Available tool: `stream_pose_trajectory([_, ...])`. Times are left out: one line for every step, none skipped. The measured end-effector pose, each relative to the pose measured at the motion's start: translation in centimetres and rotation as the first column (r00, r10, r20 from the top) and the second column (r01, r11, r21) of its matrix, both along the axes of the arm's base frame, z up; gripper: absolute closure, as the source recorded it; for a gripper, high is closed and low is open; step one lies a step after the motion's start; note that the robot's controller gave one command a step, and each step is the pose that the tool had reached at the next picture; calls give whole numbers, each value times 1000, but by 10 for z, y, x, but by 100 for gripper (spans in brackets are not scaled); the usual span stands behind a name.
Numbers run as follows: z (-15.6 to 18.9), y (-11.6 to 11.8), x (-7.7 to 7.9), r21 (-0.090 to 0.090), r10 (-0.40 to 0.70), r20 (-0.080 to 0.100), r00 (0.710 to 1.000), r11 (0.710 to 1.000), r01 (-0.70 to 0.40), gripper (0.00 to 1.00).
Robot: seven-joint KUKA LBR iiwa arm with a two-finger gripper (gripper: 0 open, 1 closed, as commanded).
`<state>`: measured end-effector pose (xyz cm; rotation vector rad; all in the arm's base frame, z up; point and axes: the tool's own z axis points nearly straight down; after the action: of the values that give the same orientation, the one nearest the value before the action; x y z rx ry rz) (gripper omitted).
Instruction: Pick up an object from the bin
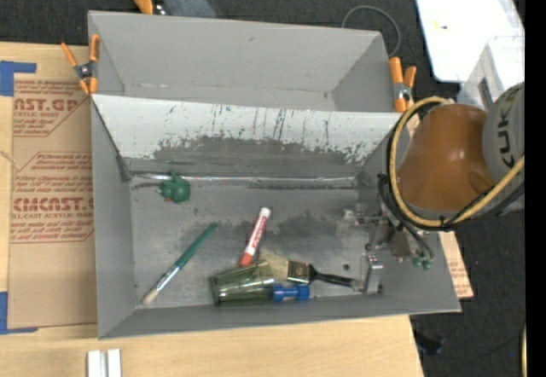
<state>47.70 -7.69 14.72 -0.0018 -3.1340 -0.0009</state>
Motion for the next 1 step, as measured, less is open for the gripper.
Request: stream_pose_trajectory([3, 2, 2, -2, 1, 10, 1000, 1000, -1, 0])
